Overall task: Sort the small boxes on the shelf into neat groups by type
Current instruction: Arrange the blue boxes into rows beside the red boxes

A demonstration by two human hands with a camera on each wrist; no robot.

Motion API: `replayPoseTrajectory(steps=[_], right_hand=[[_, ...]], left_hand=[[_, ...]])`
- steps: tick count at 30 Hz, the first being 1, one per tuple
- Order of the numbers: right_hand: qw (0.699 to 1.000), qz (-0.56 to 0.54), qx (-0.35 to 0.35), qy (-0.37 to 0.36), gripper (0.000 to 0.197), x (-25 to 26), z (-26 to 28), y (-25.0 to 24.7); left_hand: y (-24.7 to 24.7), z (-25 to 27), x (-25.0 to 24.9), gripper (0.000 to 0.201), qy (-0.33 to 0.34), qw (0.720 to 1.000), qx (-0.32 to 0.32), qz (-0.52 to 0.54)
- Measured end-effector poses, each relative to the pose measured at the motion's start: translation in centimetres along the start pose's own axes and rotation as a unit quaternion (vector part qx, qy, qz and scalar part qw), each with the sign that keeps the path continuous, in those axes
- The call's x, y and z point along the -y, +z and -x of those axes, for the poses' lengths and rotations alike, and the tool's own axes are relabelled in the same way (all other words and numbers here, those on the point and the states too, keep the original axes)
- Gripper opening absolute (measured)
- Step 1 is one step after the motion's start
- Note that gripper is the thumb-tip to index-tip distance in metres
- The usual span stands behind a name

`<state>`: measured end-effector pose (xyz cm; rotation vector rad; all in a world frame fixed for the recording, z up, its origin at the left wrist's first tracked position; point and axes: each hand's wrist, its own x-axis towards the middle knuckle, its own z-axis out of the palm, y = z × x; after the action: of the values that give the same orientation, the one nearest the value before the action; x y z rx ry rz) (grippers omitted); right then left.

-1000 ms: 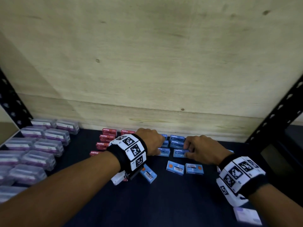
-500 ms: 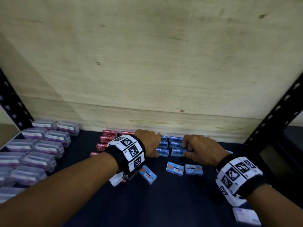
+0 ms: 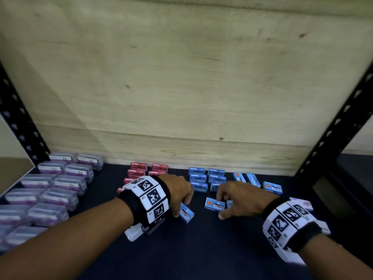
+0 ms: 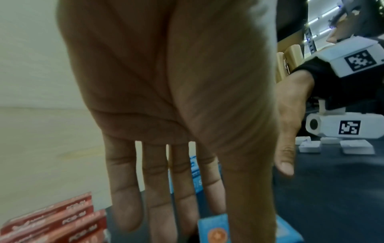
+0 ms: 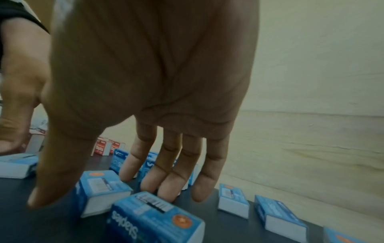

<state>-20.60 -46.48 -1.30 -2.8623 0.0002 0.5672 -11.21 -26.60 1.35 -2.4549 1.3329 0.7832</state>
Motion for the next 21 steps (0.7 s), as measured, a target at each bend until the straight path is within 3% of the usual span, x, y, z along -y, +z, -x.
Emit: replayPoseTrajectory(steps=[6,15,21], right_hand=[[0.999,0.025,0.002,0.024,0.053,0.7,0.2,0.2],[0.999,-0.035,0.012,0.031,0.031,-0.7,0.7,0.3],[0.998,-0.027,-0.008,0.051,0.025,-2.3,1.0,-0.5]], left_hand=[[0.5,-0.2,-0.5,0.044,0.018,0.999,-0.019,-0.021],[0.8,-0.7,-0.9,0.026,0.003,0.996,-0.087,0.026],[0.3,-1.0,-0.9,0.027,-0.023,0.993,-0.113,0.031]])
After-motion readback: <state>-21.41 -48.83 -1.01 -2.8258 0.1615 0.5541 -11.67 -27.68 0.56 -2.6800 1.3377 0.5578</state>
